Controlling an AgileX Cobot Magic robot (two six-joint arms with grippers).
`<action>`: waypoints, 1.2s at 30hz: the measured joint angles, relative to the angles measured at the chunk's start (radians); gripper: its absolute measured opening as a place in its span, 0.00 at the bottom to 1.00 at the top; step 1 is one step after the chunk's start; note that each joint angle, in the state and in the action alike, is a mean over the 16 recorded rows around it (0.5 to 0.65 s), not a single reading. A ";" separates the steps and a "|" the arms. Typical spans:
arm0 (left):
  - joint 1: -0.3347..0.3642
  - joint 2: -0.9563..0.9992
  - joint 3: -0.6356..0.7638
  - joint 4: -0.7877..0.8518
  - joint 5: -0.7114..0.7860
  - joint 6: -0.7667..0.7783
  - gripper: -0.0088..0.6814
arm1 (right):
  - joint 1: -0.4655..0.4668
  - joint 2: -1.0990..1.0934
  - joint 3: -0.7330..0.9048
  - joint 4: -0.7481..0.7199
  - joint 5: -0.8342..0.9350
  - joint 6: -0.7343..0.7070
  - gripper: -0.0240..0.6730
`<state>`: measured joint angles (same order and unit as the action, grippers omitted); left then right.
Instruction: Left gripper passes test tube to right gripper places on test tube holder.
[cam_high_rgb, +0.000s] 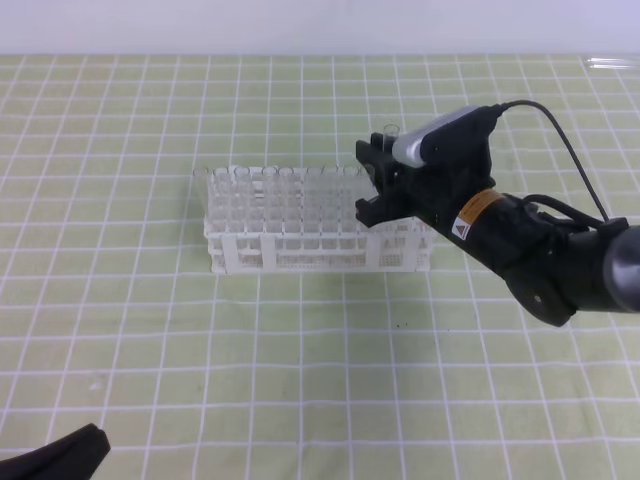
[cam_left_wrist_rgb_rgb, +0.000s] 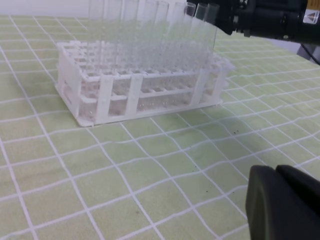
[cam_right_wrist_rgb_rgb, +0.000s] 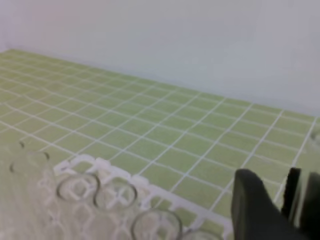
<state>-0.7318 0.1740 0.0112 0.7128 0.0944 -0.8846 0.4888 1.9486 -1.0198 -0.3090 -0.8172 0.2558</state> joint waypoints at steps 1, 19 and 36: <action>0.000 0.000 0.000 0.000 0.000 0.000 0.01 | 0.000 0.000 0.000 0.000 0.003 0.002 0.27; 0.000 -0.001 -0.003 0.000 0.001 0.000 0.01 | 0.000 -0.034 -0.001 -0.002 0.034 0.015 0.46; 0.000 0.000 0.001 0.000 -0.001 0.000 0.01 | 0.000 -0.058 -0.001 -0.045 0.053 0.021 0.44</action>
<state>-0.7320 0.1740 0.0124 0.7130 0.0936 -0.8843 0.4888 1.8905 -1.0205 -0.3540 -0.7640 0.2768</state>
